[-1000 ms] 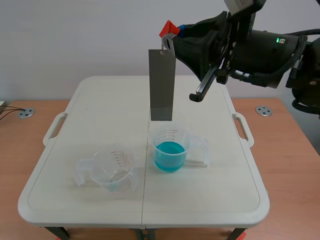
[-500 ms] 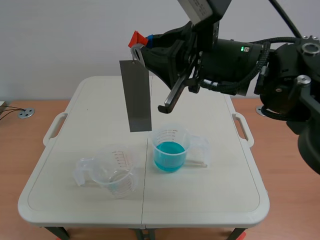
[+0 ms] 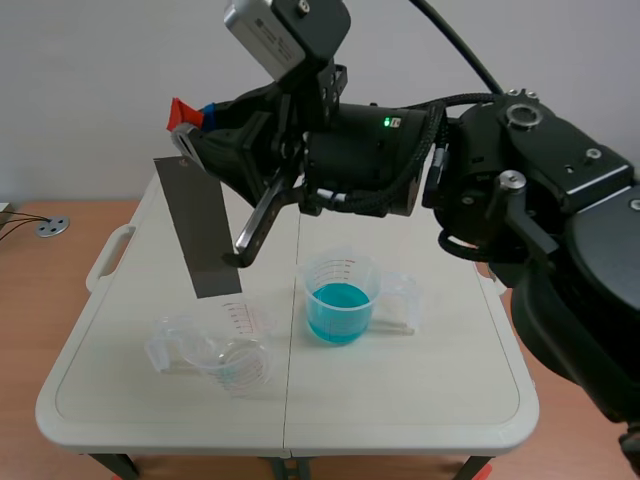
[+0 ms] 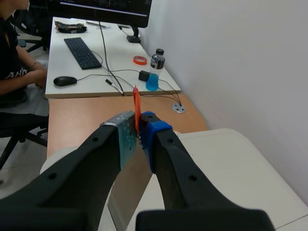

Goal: Hold the metal plate by the orange handle, dip it into the blue solution, take it out and point at it, then put the plate back in the beaker on the left.
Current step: 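Put the plate into the left beaker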

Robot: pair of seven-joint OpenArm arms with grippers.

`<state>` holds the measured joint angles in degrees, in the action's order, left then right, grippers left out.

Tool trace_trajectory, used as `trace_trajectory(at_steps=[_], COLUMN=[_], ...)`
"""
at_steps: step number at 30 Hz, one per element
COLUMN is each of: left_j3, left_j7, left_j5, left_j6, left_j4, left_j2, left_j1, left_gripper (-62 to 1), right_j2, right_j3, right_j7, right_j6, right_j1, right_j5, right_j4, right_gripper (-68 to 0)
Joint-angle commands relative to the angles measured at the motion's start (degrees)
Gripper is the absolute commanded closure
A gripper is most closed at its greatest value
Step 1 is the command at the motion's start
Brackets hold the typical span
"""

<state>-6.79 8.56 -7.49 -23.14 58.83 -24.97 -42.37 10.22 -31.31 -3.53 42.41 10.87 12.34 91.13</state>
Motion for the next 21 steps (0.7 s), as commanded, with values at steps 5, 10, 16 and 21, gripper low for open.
trace_trajectory(at_steps=[5, 10, 16, 21], left_j3=[0.70, 0.70, 0.70, 0.70], left_j7=[-0.90, -0.94, -0.94, -0.92], left_j5=[0.35, 0.35, 0.35, 0.35], left_j6=[-0.13, -0.15, -0.15, -0.15], left_j4=[-0.81, -0.81, -0.81, -0.81], left_j2=[-0.81, -0.79, -0.79, -0.79], left_j1=[0.68, 0.66, 0.66, 0.68], left_gripper=[-1.5, -1.5, -1.5, -1.5], right_j2=[-0.92, -2.73, -3.21, -3.23], right_j3=[-1.44, -1.44, -1.20, -1.22], right_j7=[0.52, 2.29, 3.30, 3.39], right_j6=[0.31, -0.59, -0.59, -0.59], right_j1=[0.87, -1.75, -4.57, -6.58], right_j5=[0.72, 0.68, 0.66, 0.68], right_j4=[1.09, 1.09, 1.46, 2.43], right_gripper=[-2.4, -2.4, -2.4, -2.3])
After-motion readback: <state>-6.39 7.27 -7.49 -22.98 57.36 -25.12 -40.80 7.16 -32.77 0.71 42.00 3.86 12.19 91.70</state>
